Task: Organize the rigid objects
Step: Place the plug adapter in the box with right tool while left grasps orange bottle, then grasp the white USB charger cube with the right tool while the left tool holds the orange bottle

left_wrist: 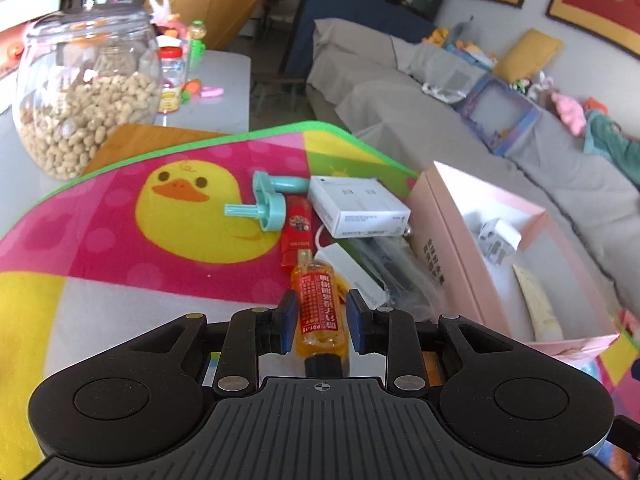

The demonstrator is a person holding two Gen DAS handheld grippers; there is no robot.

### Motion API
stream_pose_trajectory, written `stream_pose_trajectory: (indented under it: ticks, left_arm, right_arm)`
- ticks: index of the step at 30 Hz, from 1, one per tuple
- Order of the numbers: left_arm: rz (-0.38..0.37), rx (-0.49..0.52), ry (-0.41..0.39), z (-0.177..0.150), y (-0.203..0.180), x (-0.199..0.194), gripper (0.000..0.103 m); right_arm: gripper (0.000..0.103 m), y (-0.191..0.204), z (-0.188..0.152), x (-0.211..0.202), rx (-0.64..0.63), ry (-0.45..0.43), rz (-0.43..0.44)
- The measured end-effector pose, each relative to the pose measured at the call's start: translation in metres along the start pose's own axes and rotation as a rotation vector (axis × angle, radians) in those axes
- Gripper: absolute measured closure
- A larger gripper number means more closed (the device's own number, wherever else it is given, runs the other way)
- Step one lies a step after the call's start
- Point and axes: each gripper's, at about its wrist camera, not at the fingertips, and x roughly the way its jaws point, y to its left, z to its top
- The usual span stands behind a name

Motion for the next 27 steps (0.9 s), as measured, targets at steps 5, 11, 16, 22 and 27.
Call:
stream_pose_trajectory:
  ticks: [5, 11, 16, 22, 27]
  left_arm:
    - [0.003, 0.036, -0.013, -0.005, 0.003, -0.002, 0.073]
    - [0.056, 0.105, -0.031, -0.004, 0.007, -0.011, 0.075]
    - [0.034, 0.100, -0.030, -0.009, 0.025, -0.024, 0.075]
    - [-0.042, 0.079, -0.020, -0.010, 0.035, -0.023, 0.075]
    - [-0.073, 0.077, -0.014, -0.010, 0.034, -0.018, 0.074]
  right_arm:
    - [0.030, 0.010, -0.002, 0.011, -0.004, 0.021, 0.041]
    - [0.030, 0.040, 0.005, 0.045, 0.099, 0.071, 0.202]
    - [0.041, 0.090, 0.015, 0.078, 0.039, 0.051, 0.185]
    - [0.047, 0.134, 0.027, 0.116, -0.074, 0.058, 0.021]
    - [0.075, 0.129, 0.023, 0.123, -0.046, 0.121, 0.044]
